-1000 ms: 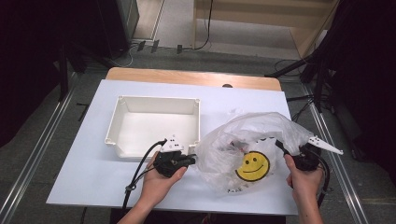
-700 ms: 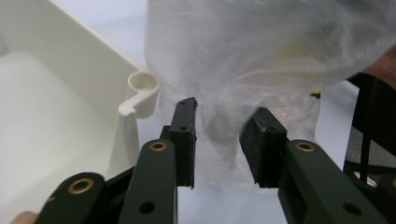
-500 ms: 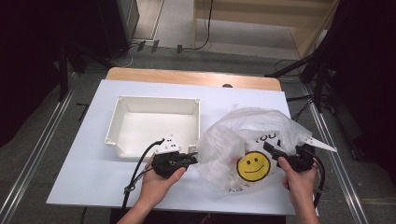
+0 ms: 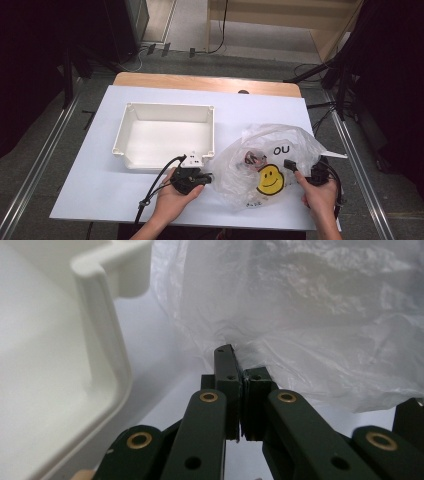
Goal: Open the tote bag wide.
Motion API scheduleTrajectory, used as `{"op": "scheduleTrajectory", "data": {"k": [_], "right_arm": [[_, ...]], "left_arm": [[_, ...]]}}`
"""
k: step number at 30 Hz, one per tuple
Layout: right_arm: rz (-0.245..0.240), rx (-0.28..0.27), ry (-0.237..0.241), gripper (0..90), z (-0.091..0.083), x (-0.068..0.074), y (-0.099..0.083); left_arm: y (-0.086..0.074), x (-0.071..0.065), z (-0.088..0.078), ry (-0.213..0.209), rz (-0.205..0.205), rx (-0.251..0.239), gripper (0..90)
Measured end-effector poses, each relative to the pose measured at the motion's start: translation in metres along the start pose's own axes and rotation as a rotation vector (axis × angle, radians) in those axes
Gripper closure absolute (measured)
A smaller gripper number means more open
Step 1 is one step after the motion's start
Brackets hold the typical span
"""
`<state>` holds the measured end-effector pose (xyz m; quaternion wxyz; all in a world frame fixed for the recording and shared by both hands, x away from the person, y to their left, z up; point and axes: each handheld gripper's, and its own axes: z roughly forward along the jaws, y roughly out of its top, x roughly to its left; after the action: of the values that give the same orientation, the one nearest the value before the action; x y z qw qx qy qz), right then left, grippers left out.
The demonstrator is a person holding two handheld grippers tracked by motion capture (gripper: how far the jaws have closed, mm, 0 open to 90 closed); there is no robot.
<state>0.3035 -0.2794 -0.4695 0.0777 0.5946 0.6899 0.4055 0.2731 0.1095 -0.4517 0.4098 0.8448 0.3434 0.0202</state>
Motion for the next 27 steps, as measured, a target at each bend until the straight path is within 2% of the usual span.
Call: {"op": "scheduleTrajectory", "data": {"k": [2,5,6,7,8,9,10,13,15,17,18,19,20,21,22,24,27], "right_arm": [[0.005,-0.030,0.014,87.5,-0.005,-0.002,0.000],[-0.017,-0.138,0.084,73.2,-0.018,0.004,0.002],[-0.017,-0.138,0.084,73.2,-0.018,0.004,0.002],[-0.050,-0.205,0.131,63.9,-0.028,0.015,0.005],[-0.050,-0.205,0.131,63.9,-0.028,0.015,0.005],[-0.085,-0.245,0.142,53.7,-0.034,0.026,0.006],[-0.098,-0.265,0.136,51.0,-0.035,0.031,0.007],[-0.127,-0.291,0.152,43.8,-0.039,0.045,0.008],[-0.167,-0.298,0.156,38.2,-0.039,0.055,0.009],[-0.183,-0.300,0.146,35.9,-0.038,0.064,0.009],[-0.183,-0.300,0.146,35.9,-0.038,0.064,0.009],[-0.175,-0.317,0.150,35.0,-0.037,0.073,0.008],[-0.175,-0.317,0.150,35.0,-0.037,0.073,0.008],[-0.165,-0.331,0.168,35.0,-0.036,0.080,0.009],[-0.166,-0.339,0.159,35.1,-0.036,0.083,0.009],[-0.177,-0.382,0.109,36.2,-0.039,0.089,0.009],[-0.183,-0.479,0.007,36.2,-0.052,0.091,0.010]], "left_arm": [[0.000,-0.001,-0.002,-0.011,0.011,-0.022,86.1],[0.003,-0.008,-0.012,-0.034,0.061,-0.099,73.3],[0.003,-0.008,-0.012,-0.034,0.061,-0.099,68.4],[0.006,-0.013,-0.021,-0.020,0.094,-0.153,62.4],[0.006,-0.013,-0.021,-0.020,0.094,-0.153,58.9],[0.010,-0.018,-0.029,0.005,0.110,-0.208,52.8],[0.011,-0.020,-0.032,0.009,0.112,-0.226,48.3],[0.015,-0.025,-0.041,0.028,0.114,-0.295,39.2],[0.018,-0.028,-0.045,0.039,0.108,-0.332,36.6],[0.021,-0.031,-0.047,0.062,0.100,-0.352,38.9],[0.021,-0.031,-0.047,0.062,0.100,-0.352,45.6],[0.022,-0.032,-0.048,0.089,0.087,-0.348,58.7],[0.022,-0.032,-0.048,0.089,0.087,-0.348,65.8],[0.023,-0.031,-0.045,0.083,0.081,-0.317,76.4],[0.022,-0.030,-0.043,0.076,0.081,-0.296,80.5],[0.021,-0.027,-0.038,0.070,0.078,-0.250,87.7],[0.018,-0.023,-0.032,0.060,0.061,-0.217,89.6]]}}
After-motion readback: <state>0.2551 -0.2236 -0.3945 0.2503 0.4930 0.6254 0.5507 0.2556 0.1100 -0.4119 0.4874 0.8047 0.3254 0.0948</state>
